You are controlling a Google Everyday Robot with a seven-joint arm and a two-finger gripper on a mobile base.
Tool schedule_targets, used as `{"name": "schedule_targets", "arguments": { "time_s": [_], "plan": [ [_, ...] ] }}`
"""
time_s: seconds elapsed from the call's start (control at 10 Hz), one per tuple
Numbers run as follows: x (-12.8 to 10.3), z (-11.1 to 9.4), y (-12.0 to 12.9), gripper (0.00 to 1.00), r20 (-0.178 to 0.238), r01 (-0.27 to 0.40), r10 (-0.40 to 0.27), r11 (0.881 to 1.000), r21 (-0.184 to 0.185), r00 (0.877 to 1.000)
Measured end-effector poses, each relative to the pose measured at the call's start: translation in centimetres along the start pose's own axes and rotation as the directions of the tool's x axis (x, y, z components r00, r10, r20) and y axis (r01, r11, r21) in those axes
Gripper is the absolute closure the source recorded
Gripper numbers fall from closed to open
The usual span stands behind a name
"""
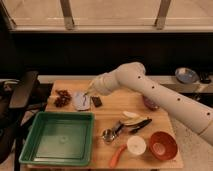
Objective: Place fork in tray
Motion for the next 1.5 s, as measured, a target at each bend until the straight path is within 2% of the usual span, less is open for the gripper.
{"name": "schedule_targets", "arguments": {
  "time_s": [0.2, 0.4, 0.5, 0.7, 0.8, 0.9, 1.0, 1.5],
  "plan": [
    [-1.7, -0.1, -0.6, 1.0, 0.026, 0.029, -0.029, 0.999, 0.033, 0.999],
    [-3.4, 0.5, -0.7, 1.0, 0.067, 0.043, -0.045, 0.998, 0.043, 0.997],
    [-3.9, 0.6, -0.5, 1.0, 0.086, 0.036, -0.04, 0.999, 0.04, 0.996],
    [-5.3, 1.9, 0.3, 1.0, 0.161, 0.011, -0.013, 1.0, 0.017, 0.987],
    [-5.3, 2.0, 0.4, 0.98, 0.166, 0.008, -0.011, 1.0, 0.014, 0.986],
    [-5.2, 1.9, 0.5, 0.91, 0.163, 0.006, -0.008, 1.0, 0.014, 0.987],
    [-5.3, 2.0, 0.4, 0.79, 0.165, 0.008, -0.011, 1.0, 0.014, 0.986],
    [-5.3, 2.0, 0.4, 0.31, 0.166, 0.009, -0.011, 1.0, 0.014, 0.986]
  ]
}}
